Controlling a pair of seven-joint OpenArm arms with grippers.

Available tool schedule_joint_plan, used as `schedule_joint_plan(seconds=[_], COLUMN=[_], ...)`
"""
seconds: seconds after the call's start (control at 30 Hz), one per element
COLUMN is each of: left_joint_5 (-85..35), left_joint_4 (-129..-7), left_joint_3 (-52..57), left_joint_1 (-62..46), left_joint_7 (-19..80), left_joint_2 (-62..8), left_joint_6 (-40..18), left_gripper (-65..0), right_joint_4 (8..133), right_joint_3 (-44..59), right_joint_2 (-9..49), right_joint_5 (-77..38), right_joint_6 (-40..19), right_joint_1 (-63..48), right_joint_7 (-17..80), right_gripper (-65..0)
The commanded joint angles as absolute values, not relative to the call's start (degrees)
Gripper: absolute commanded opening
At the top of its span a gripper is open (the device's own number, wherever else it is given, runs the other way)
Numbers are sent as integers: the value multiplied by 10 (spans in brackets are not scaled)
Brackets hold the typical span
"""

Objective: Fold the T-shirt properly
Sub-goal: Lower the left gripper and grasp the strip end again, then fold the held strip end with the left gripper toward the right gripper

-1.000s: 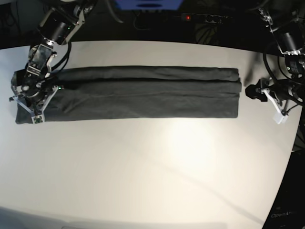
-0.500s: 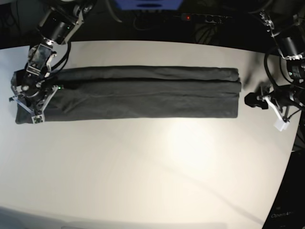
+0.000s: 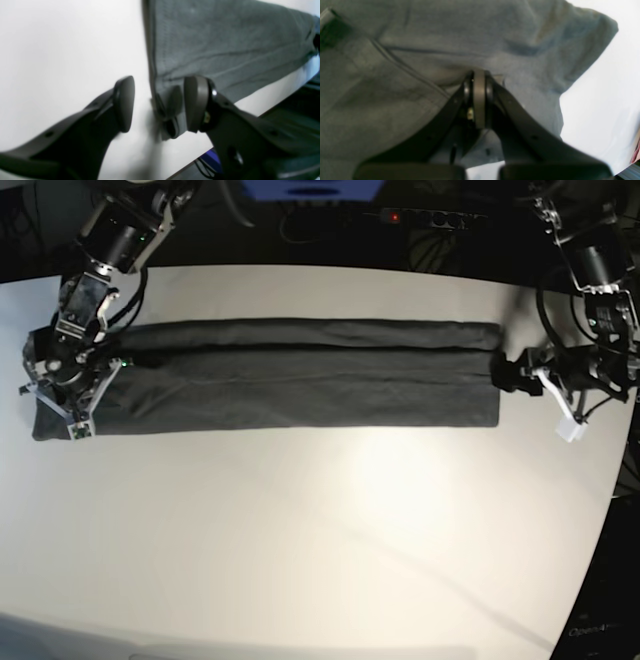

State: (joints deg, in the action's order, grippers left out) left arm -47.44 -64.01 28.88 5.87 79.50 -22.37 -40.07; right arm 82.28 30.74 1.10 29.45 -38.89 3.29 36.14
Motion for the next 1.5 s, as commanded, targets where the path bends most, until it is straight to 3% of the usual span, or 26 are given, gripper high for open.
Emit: schedule_joint_plan(seconds=[0.0, 0.8, 1.07, 1.17, 1.37, 1.47], left_joint_5=[-473, -466, -467, -471, -469, -472], left_joint_4=[-647, -646, -589, -591, -589, -594], left_joint_3=[289, 288, 288, 290, 289, 289], left_joint_1=[63, 56, 56, 56, 56, 57], left_joint_7=[800, 800, 800, 800, 800, 800], left_joint_2=[-232, -181, -168, -171, -170, -167], left_joint_6=[-400, -400, -400, -400, -400, -400], left_gripper=[-336, -337, -340, -395, -634, -623], right_joint_4=[817, 817, 817, 817, 817, 816], right_joint_3=[310, 311, 311, 311, 311, 311], right_joint_2=[11, 11, 11, 11, 11, 11], right_joint_5=[310, 310, 310, 310, 310, 310], right_joint_6=[-400, -400, -400, -400, -400, -400], right_joint_1=[28, 8, 8, 8, 7, 7], right_joint_7=[399, 393, 393, 393, 393, 393], right_gripper=[-647, -647, -647, -647, -647, -647])
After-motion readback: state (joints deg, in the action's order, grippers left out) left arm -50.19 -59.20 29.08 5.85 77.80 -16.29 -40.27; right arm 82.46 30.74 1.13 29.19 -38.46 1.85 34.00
